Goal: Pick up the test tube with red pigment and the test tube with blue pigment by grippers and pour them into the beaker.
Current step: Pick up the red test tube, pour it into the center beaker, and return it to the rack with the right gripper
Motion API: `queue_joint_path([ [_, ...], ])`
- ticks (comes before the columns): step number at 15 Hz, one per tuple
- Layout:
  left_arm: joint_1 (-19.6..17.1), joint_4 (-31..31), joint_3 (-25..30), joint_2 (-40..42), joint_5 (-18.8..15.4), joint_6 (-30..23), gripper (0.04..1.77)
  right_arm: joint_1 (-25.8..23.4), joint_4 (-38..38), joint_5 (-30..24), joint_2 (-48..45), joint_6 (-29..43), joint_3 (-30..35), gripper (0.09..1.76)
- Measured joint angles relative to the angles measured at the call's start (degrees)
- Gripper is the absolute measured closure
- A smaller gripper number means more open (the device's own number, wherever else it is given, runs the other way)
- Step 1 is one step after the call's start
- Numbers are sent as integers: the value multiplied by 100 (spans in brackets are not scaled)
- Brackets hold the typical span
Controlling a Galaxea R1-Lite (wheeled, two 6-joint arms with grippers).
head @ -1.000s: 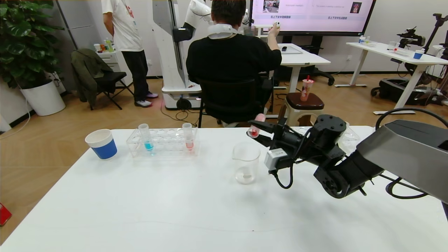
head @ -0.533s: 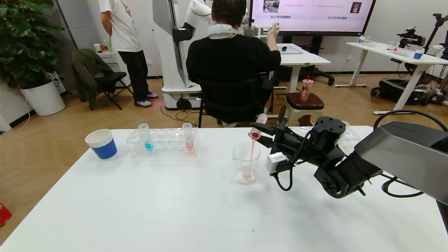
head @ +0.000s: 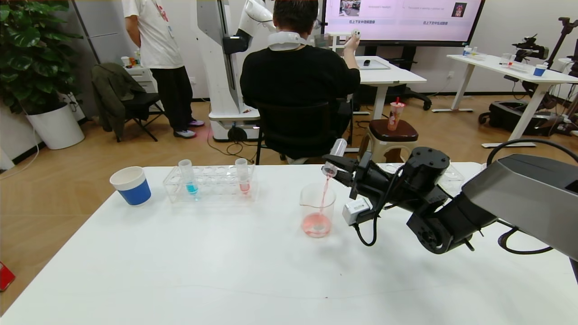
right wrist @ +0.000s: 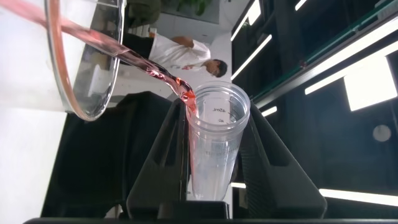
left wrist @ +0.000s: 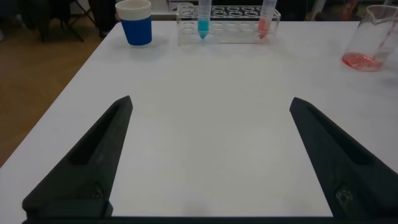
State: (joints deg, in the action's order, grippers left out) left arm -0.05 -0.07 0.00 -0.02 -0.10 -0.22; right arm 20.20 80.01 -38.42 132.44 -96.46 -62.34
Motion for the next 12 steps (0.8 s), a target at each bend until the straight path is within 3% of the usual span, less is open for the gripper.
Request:
queue_joint_path([
  [7,0,0,0,0,2,0,4,27,54,1,-7,-1310,0,133],
  [12,0,0,0,0,0,-2,4,59,315,20,55,-1351,46,133],
])
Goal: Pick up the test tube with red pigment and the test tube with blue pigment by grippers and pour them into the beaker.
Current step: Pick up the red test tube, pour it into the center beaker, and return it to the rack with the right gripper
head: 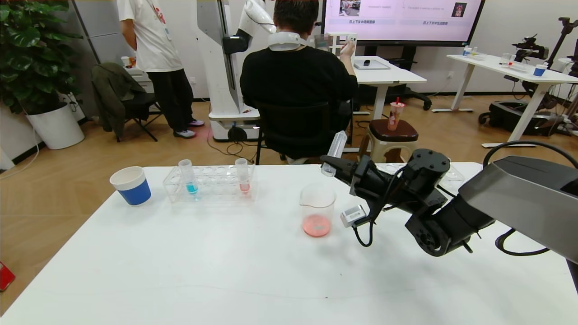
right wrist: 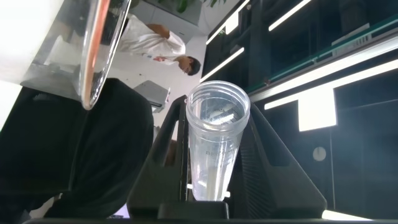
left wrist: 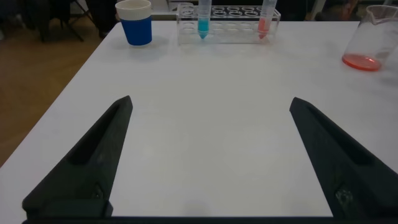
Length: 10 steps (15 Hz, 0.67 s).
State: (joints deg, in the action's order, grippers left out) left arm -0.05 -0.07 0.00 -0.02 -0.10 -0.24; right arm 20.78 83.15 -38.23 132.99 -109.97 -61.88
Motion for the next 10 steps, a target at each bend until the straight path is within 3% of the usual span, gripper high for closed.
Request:
queue_joint_path([
  [3,0,0,0,0,0,0,4,16,-30,39,1,41,-18,133],
  [5,0,0,0,0,0,0,4,44,-35,56,-21,482,50,133],
  [10,0,0,0,0,0,0,4,269,52,951,-641,3335,679,133],
])
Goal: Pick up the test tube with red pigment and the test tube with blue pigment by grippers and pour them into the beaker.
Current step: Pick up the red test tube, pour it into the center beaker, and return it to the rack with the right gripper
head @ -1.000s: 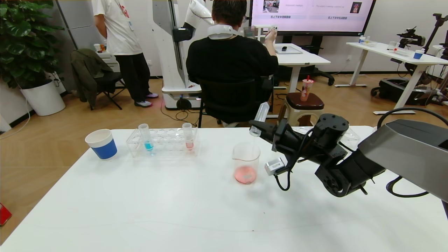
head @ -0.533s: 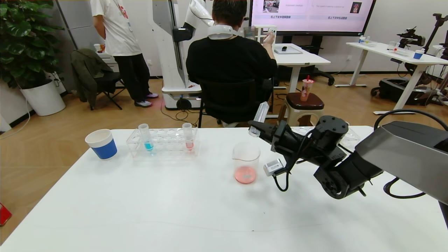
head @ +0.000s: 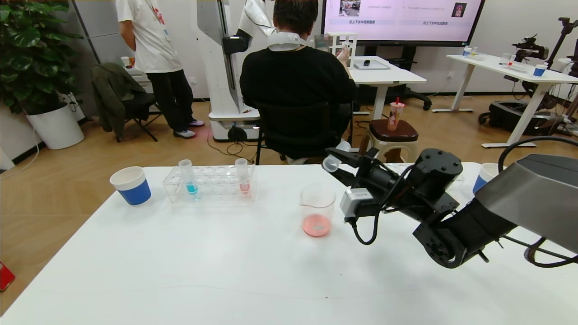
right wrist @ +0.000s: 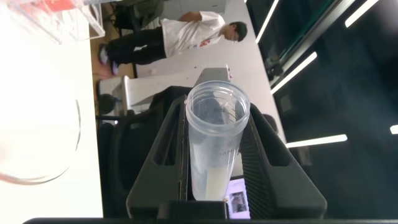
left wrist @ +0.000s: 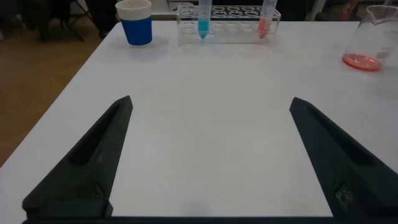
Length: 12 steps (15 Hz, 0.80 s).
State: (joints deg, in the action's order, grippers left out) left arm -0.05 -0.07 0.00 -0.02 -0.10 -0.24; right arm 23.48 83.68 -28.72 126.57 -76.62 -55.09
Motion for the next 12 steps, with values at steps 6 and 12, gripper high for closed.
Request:
queue_joint_path([
  [6,2,0,0,0,0,2,4,-254,-523,325,-974,2667,-152,133],
  [12,0,0,0,0,2,2,4,-315,-514,2200,-1530,5675,433,133],
])
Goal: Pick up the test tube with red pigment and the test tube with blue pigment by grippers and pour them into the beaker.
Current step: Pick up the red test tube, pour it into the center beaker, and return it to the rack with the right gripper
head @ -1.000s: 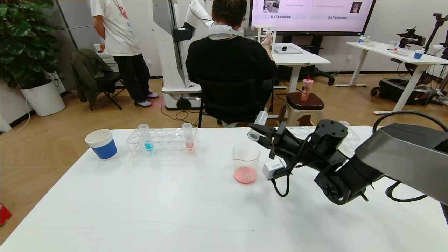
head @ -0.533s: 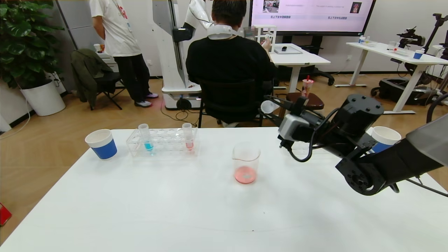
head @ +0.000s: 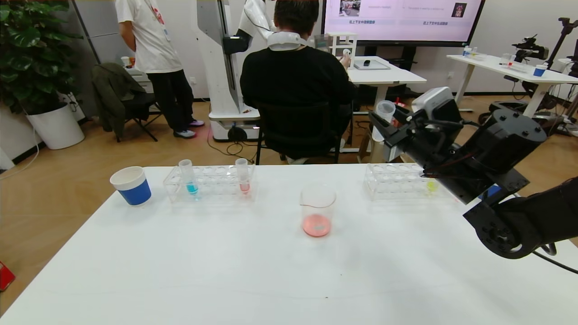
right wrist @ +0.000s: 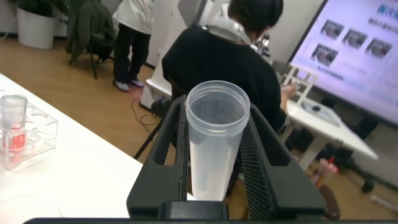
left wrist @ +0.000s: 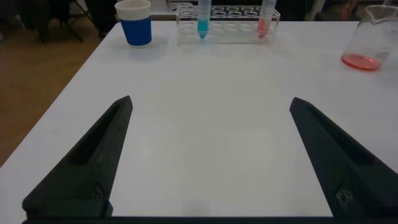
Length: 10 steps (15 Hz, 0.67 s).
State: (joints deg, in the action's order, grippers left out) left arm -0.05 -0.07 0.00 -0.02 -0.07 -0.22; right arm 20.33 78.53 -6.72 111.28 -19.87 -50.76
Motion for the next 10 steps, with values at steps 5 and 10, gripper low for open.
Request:
queue_joint_path([
  [5,0,0,0,0,-4,0,4,-162,-1393,435,-813,1701,686,133],
  [10,0,0,0,0,-2,0,4,-347,-2327,416,-1731,2573,1174,133],
])
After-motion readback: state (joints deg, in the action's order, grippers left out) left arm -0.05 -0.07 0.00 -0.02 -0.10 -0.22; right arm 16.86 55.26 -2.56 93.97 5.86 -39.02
